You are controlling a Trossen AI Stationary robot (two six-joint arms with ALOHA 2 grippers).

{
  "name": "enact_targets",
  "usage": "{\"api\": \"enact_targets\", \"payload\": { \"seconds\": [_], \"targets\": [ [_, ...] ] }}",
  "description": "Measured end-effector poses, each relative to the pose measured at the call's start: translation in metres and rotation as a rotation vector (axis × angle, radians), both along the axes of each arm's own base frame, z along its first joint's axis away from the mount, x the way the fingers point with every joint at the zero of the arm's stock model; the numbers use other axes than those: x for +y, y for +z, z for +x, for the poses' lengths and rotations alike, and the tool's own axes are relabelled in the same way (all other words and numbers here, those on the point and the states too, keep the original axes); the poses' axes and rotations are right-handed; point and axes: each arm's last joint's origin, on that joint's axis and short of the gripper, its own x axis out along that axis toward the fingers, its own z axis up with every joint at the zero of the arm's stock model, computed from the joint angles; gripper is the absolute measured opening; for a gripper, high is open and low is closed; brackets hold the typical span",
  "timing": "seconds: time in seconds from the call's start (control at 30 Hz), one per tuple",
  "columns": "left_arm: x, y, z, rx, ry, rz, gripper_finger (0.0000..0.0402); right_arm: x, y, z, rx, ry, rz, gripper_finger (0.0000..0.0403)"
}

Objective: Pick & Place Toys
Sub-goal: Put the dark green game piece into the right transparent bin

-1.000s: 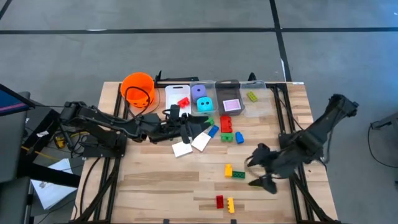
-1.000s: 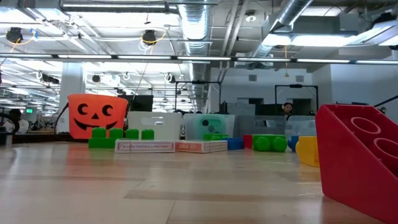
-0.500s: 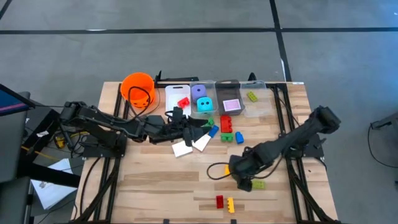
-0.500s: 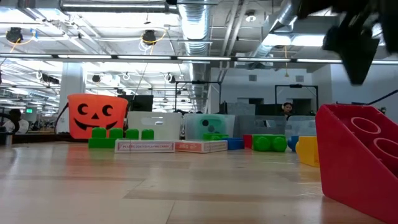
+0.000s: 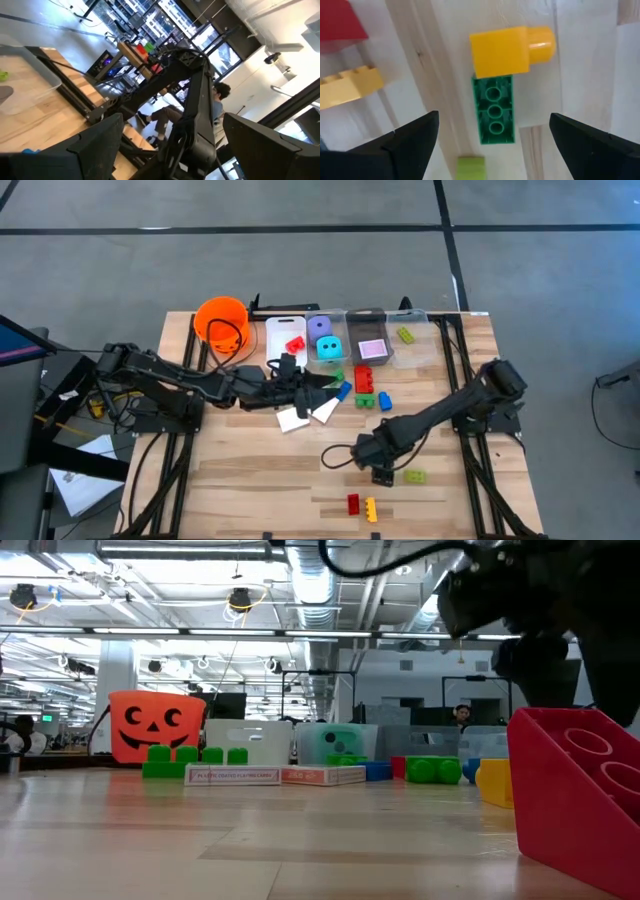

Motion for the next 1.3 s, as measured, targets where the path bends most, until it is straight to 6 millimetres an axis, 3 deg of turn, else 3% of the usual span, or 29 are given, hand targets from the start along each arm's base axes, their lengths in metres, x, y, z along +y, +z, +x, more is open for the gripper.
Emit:
{"api": "enact_targets", "payload": {
  "seconds": [0.47, 0.63, 0.97, 1.3],
  "targets": [
    [0.0, -0.002, 0.0, 0.025, 0.0, 0.005, 0.0337, -0.006, -0.032, 0.011, 0.09, -0.004, -0.024, 0.0372],
    [0.0, -0.002, 0.0, 0.025, -0.001, 0.005, 0.0337, -0.006, -0.033, 0.012, 0.085, -0.004, -0.021, 0.036],
    [0.0, -0.002, 0.0, 0.025, -0.001, 0.005, 0.0337, -0.005, -0.033, 0.013, 0.066, -0.004, -0.013, 0.0248],
    [0.0, -0.002, 0.0, 0.025, -0.001, 0.005, 0.0337, -0.005, -0.032, 0.015, 0.05, -0.008, -0.014, 0.0111]
  ]
}}
